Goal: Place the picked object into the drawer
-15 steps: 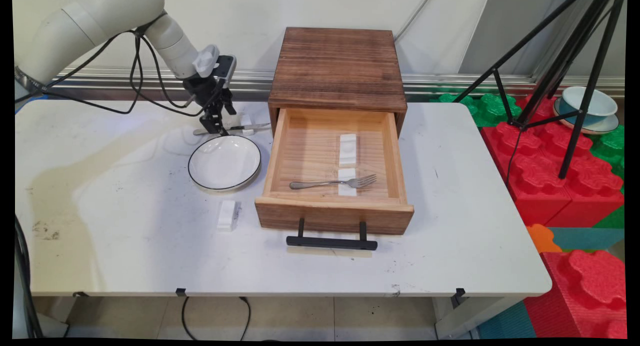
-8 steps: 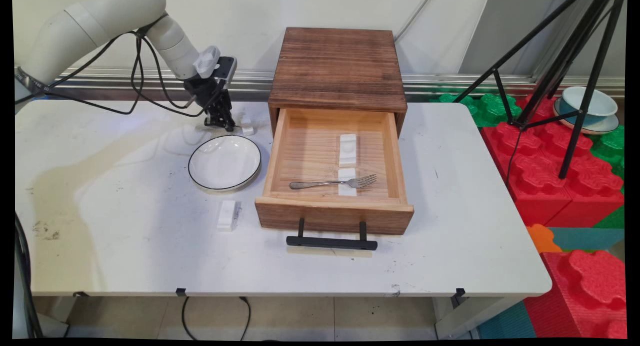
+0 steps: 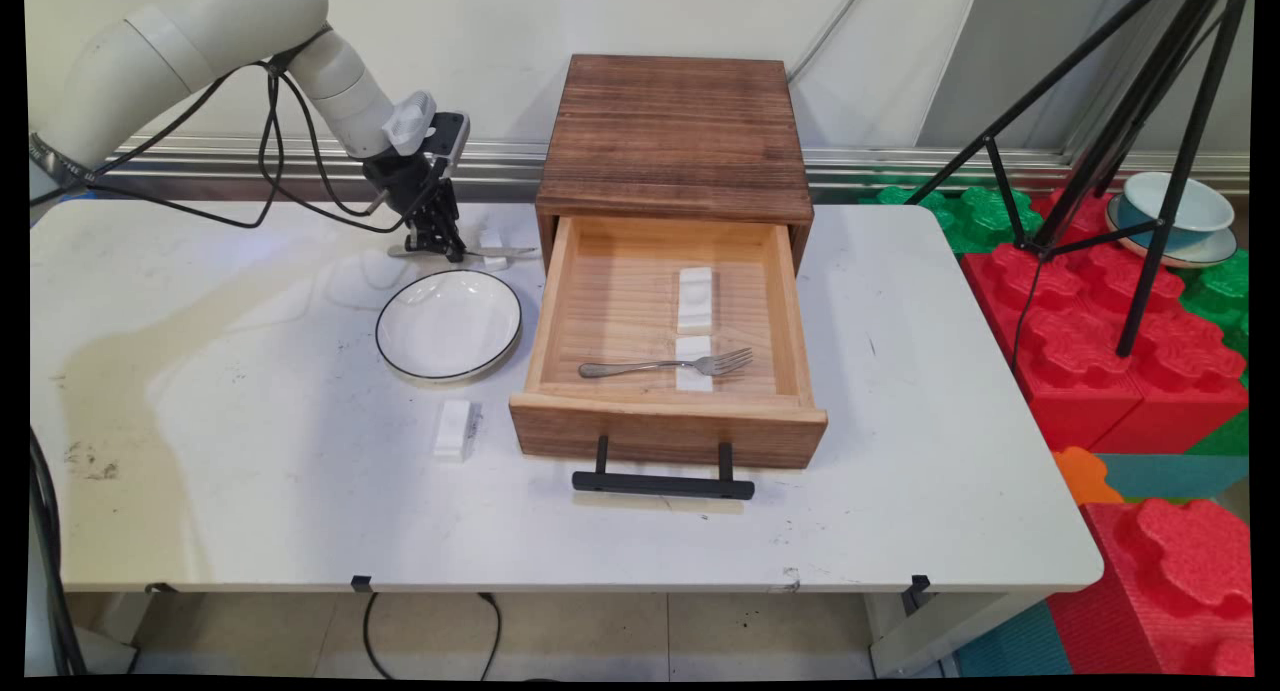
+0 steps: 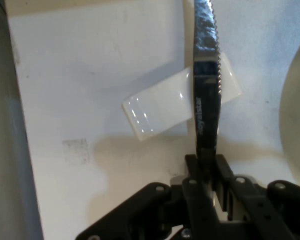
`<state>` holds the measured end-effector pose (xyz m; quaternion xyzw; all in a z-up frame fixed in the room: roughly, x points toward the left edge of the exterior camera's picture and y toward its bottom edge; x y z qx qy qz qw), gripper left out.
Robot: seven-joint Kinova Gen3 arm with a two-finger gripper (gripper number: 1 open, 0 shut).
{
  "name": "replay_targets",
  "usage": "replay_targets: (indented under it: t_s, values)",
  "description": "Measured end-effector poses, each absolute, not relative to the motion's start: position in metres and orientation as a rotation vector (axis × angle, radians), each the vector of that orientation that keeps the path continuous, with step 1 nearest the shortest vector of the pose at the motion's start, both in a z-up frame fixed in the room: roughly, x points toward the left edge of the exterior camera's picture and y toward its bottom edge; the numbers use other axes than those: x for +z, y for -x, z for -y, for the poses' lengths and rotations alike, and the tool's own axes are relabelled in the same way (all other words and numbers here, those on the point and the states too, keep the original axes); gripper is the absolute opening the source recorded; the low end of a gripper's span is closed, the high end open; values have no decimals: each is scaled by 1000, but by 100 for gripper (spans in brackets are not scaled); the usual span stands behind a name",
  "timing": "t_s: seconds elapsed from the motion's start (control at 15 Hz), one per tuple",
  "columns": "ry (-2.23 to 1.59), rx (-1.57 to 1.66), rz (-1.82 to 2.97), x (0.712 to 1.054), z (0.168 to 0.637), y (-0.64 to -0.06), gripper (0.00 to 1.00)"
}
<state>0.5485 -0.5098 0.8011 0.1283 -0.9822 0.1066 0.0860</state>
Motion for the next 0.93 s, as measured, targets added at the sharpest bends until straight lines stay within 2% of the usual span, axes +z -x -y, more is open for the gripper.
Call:
replay_targets:
  t_s: [0.93]
  values:
    - [-389, 360, 2902, 837, 487, -550, 0]
